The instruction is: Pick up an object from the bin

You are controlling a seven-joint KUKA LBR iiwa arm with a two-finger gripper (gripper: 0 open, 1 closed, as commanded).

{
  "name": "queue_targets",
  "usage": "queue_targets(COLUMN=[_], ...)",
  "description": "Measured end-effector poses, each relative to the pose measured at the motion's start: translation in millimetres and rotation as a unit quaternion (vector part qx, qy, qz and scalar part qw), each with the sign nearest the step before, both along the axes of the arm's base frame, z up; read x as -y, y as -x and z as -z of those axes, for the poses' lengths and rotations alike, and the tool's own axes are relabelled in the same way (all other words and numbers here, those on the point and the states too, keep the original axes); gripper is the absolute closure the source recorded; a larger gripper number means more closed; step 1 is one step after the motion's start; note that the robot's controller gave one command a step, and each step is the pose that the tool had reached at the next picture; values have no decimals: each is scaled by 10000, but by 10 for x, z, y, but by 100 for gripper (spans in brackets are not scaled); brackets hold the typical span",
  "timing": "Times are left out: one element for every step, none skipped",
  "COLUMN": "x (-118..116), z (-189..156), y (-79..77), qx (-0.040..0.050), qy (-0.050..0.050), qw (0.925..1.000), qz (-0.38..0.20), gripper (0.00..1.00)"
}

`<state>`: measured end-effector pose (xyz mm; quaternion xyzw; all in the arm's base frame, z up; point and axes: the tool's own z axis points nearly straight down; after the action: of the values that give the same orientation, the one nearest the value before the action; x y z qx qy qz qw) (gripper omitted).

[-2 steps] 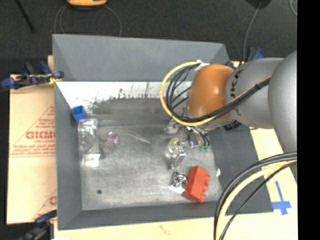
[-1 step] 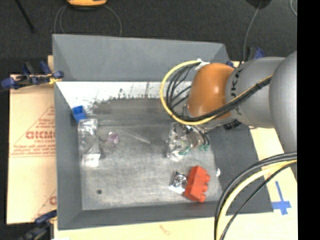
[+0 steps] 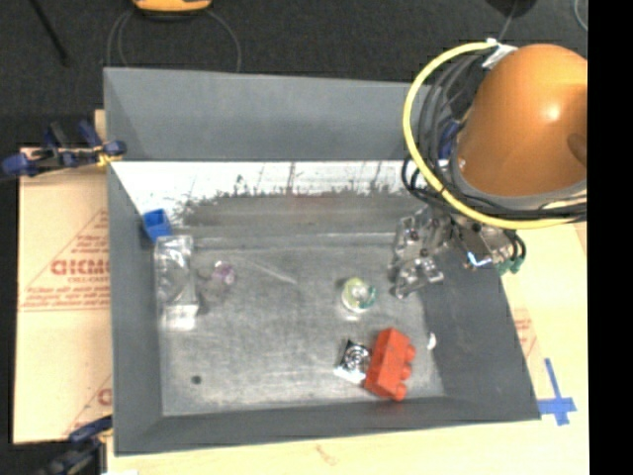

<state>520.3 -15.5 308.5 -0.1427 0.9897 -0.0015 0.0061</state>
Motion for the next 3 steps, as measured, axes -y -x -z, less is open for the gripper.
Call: queue_targets(x=[48,93,96], z=[998,1625,1588], y=[133,408,382], qx=[-89,-92,-49], qy=[-4,-12,-2], qw=[9985,9973,9973], qz=[-533,-731,-737], gripper=[100,100,0])
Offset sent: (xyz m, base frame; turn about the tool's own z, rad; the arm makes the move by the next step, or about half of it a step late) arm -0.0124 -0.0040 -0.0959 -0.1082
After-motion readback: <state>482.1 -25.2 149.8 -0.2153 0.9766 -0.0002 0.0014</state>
